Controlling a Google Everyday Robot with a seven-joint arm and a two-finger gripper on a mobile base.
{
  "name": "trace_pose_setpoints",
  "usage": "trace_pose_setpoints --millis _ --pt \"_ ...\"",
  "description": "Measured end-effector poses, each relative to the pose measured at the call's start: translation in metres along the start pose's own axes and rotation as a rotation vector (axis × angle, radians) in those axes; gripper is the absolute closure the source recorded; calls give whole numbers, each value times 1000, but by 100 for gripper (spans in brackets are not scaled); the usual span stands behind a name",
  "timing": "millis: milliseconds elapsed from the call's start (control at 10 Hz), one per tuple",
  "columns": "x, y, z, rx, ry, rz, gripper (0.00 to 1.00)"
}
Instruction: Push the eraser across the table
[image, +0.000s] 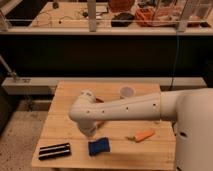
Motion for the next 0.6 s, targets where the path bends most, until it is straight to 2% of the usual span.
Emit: trace_pose_setpoints --millis 600 --pt "-13 2 16 -13 -5 -19 96"
